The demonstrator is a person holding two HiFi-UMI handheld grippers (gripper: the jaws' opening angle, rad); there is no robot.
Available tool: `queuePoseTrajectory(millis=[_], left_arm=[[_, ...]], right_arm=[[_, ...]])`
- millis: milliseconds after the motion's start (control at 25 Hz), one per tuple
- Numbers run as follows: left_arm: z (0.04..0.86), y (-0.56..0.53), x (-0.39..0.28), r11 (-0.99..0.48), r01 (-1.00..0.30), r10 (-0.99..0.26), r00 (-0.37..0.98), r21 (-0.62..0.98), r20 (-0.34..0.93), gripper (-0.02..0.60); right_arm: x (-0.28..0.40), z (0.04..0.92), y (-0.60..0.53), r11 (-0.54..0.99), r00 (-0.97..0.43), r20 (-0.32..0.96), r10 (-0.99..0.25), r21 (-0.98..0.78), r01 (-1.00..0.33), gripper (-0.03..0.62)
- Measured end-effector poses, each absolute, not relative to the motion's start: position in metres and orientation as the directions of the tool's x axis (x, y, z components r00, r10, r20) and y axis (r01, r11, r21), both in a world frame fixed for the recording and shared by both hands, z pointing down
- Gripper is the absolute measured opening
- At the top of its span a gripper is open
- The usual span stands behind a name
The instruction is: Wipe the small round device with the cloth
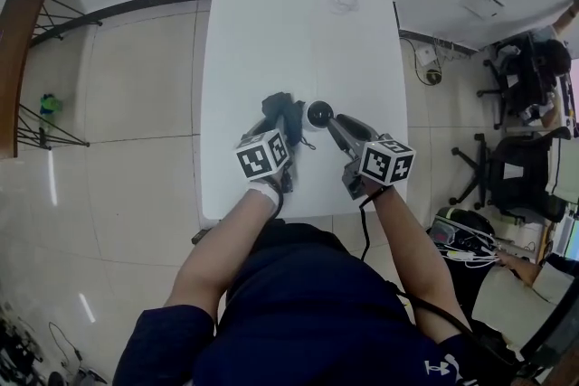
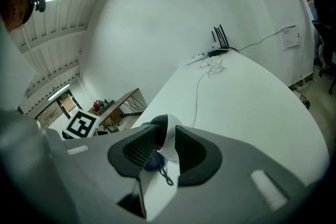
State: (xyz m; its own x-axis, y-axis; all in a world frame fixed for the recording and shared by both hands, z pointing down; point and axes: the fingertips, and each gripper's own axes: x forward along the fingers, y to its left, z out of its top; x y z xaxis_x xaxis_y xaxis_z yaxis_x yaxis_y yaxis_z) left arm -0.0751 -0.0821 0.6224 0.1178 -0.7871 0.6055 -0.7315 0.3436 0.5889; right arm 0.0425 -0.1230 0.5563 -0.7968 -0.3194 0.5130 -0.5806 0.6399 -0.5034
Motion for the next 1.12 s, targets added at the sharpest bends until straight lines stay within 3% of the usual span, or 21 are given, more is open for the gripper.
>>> queuePoseTrajectory(millis=[120,240,320,400,680,920,1120], left_arm=[[0.559,-0.089,-0.066,0.234,-0.761,-0.876,0.106,0.605,0.471,0.071],[0.485,-0.097,-0.034,-0.007,-0.857,-0.941,0.180,0.515,0.287,0.071],[0.478,-0.098,-0.007,-0.115,-0.904,-0.937,0.237,0.412,0.257,0.071],[0.499,-0.098,0.006,-0.135,-0.929,-0.926,0.243,0.345,0.290,0.071],[0.531,-0.097,-0.044,0.056,-0.861,-0.939,0.127,0.505,0.321,0.069],[0.587,-0.086,-0.068,0.246,-0.811,-0.866,0.062,0.531,0.496,0.069],[0.634,-0.076,-0.072,0.421,-0.636,-0.800,0.075,0.646,0.596,0.069]], right_arm=[[0.046,0.549,-0.129,0.653,-0.794,0.509,-0.332,-0.484,-0.583,0.104],[0.055,0.537,-0.139,0.636,-0.797,0.475,-0.373,-0.495,-0.592,0.104],[0.065,0.535,-0.141,0.622,-0.792,0.468,-0.392,-0.500,-0.603,0.104],[0.073,0.537,-0.139,0.612,-0.786,0.473,-0.397,-0.502,-0.611,0.104],[0.098,0.547,-0.128,0.586,-0.769,0.499,-0.399,-0.506,-0.633,0.104],[0.110,0.559,-0.123,0.552,-0.754,0.513,-0.410,-0.519,-0.653,0.104],[0.109,0.559,-0.122,0.550,-0.756,0.510,-0.411,-0.522,-0.652,0.104]])
